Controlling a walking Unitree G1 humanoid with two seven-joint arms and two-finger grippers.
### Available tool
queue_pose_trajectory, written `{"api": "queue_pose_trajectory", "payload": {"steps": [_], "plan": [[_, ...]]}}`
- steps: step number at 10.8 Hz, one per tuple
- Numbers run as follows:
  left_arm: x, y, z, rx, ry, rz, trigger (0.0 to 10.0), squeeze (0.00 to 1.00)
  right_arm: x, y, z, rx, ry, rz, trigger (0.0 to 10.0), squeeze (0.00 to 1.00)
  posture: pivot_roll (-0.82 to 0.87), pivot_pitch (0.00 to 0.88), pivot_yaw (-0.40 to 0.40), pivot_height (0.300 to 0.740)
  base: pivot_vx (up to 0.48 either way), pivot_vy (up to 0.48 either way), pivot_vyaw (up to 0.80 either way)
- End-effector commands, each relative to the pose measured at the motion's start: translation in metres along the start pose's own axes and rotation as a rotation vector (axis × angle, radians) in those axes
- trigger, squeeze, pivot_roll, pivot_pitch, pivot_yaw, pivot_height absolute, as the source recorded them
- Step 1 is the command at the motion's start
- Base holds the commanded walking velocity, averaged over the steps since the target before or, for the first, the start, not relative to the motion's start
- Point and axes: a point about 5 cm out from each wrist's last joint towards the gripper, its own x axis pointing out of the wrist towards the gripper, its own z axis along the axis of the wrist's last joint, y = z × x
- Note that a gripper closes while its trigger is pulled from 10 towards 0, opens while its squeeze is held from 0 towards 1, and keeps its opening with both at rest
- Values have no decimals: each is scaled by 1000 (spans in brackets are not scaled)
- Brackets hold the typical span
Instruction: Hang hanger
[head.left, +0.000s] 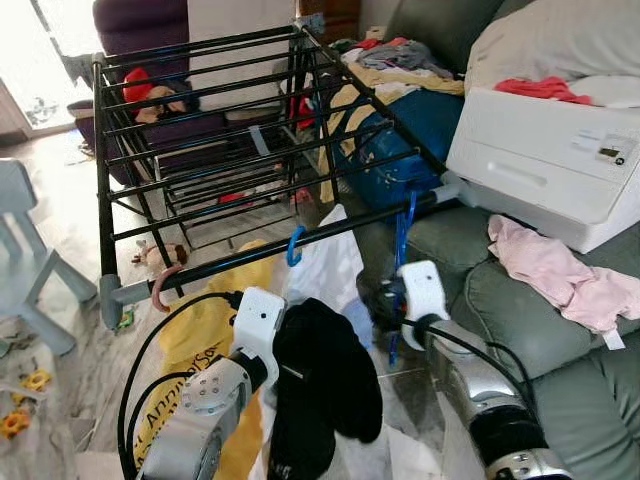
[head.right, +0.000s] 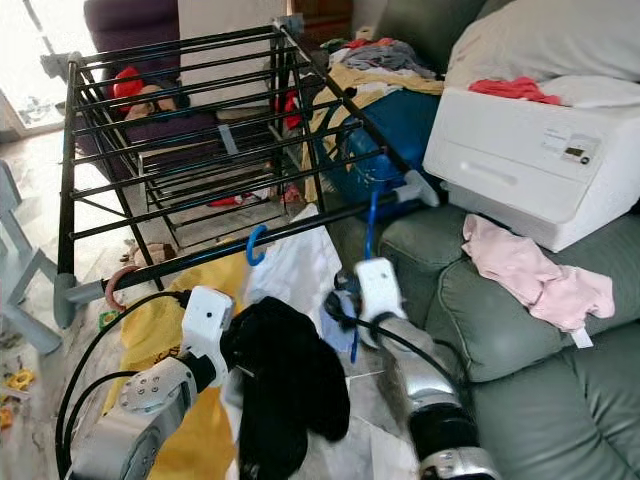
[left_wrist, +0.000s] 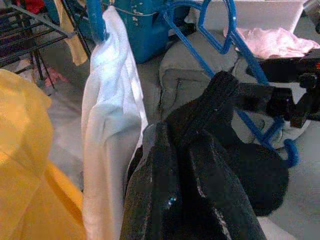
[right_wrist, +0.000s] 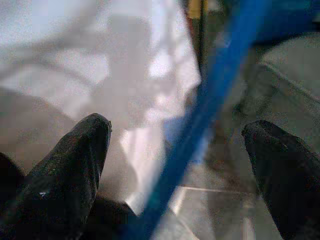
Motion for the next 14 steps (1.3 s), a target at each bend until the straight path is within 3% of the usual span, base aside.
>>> {"api": "queue_pose_trajectory", "payload": {"steps": [1, 2, 4, 9, 10, 14], "plan": [[0, -1, 10, 26, -28, -17, 10000, 0, 0, -10, 6, -9, -18, -55, 10000, 0, -69, 0, 56, 740, 0, 0, 0], [1, -2, 10, 27, -28, -20, 10000, 0, -3, -25, 9, -27, -33, -128, 10000, 0, -69, 0, 56, 740, 0, 0, 0], [2, -2, 9, 31, -24, -29, 10000, 0, -3, -36, 11, -50, -35, -168, 10000, 0, -76, 0, 60, 740, 0, 0, 0], [3, -2, 9, 32, -19, -25, 10000, 0, 8, -36, 22, -74, -42, -94, 10000, 0, -71, 0, 58, 740, 0, 0, 0], [3, -2, 9, 32, -17, -25, 10000, 0, 10, -39, 27, -78, -46, -82, 0, 0, -69, 0, 57, 740, 0, 0, 0], [3, -2, 8, 31, -15, -25, 10000, 0, 13, -41, 27, -82, -39, -50, 0, 0, -69, 0, 58, 740, 0, 0, 0]]}}
